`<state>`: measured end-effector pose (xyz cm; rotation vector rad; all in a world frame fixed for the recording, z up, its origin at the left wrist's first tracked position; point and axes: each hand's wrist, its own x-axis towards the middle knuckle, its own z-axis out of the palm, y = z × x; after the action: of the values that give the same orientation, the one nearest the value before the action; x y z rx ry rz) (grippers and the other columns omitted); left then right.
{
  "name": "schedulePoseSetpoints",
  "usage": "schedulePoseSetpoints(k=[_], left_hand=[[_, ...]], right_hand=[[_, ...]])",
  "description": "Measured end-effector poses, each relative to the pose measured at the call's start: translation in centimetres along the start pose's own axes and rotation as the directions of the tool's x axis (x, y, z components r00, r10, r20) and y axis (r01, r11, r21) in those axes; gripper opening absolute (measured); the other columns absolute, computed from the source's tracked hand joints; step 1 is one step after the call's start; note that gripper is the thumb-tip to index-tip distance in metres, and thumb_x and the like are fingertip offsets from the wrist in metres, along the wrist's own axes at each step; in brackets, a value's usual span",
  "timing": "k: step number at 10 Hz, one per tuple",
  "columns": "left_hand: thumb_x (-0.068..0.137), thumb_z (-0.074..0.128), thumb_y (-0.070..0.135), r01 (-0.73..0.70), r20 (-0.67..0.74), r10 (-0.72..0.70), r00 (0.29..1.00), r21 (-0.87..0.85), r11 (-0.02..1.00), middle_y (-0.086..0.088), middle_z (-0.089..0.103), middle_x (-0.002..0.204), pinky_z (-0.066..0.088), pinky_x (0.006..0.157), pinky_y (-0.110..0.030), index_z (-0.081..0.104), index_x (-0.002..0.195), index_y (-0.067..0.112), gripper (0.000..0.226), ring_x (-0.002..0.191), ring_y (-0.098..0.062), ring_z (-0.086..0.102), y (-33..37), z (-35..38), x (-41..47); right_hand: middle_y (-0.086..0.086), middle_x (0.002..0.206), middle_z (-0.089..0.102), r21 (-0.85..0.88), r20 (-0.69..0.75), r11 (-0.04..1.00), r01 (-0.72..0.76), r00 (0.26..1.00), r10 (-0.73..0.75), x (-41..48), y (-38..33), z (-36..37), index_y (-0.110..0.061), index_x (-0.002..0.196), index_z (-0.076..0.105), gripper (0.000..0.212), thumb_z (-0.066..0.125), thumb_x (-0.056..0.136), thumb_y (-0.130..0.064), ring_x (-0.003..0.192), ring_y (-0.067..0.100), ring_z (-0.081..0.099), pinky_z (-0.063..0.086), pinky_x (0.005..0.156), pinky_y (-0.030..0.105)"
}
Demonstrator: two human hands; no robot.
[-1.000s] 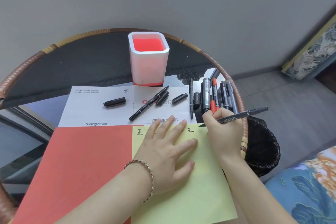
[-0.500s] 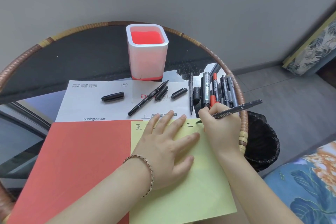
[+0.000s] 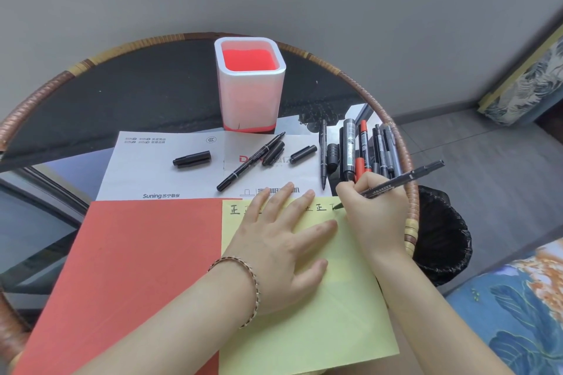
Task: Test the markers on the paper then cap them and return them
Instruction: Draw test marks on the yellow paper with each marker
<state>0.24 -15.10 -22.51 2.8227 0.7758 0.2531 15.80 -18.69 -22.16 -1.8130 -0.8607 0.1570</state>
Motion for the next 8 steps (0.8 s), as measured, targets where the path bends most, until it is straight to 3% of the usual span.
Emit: schedulePoseSetpoints(k=[8], left_hand=[[0.076,0.038,0.053,0.001,0.005,-0.001,1.0,-0.003,1.0,-0.006,0.055,0.132,0.02,0.1,-0.047,0.055,0.118,0.041,0.047,0.125,-0.035,0.046,-0.04,0.05,0.03]], right_hand=[[-0.009,0.035,0.041,0.003,0.007,1.0,-0.007,1.0,0.007,0.03,0.22,0.17,-0.017,0.04,0.038,0.04,0.062,0.068,-0.003,0.045,0.006,0.037,0.031,0.049,0.012]])
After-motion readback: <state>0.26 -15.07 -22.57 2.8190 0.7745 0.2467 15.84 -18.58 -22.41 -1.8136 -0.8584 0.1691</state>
